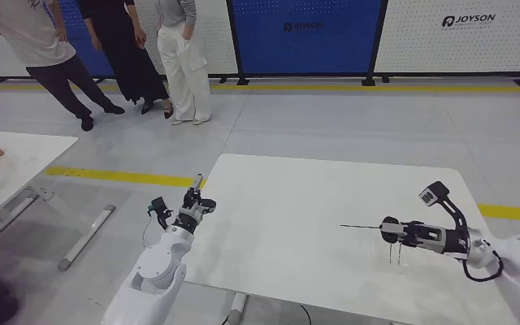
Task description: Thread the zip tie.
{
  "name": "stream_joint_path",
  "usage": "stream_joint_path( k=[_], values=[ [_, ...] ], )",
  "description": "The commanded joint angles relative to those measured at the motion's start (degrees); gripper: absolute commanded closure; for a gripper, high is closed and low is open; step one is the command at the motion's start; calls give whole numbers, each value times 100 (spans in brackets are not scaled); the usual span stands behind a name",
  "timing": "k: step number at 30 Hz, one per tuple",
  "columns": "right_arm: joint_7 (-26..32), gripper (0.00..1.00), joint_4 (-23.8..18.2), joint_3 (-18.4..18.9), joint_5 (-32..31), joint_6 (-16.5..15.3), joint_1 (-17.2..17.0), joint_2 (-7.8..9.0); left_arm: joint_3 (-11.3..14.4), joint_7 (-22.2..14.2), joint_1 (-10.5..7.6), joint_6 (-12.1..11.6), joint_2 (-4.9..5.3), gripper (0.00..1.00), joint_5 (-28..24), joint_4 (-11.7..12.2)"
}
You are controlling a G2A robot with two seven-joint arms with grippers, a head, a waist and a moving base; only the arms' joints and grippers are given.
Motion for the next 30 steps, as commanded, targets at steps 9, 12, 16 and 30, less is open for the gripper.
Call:
stream_joint_path(
  k=[9, 12, 16, 30],
  values=[
    [0, 100, 0, 0, 0, 0, 0, 0, 1197, -846, -148, 276, -37, 0, 1135, -291],
    [0, 100, 0, 0, 0, 0, 0, 0, 1438, -1005, -250, 291, -44, 0, 1406, -165],
    [0, 100, 0, 0, 0, 0, 0, 0, 1438, -1005, -250, 291, -44, 0, 1406, -165],
    [-1165, 100, -5, -597, 141, -262, 159, -502, 1464, -3024, -338, 68, 24, 0, 413, -23]
  ],
)
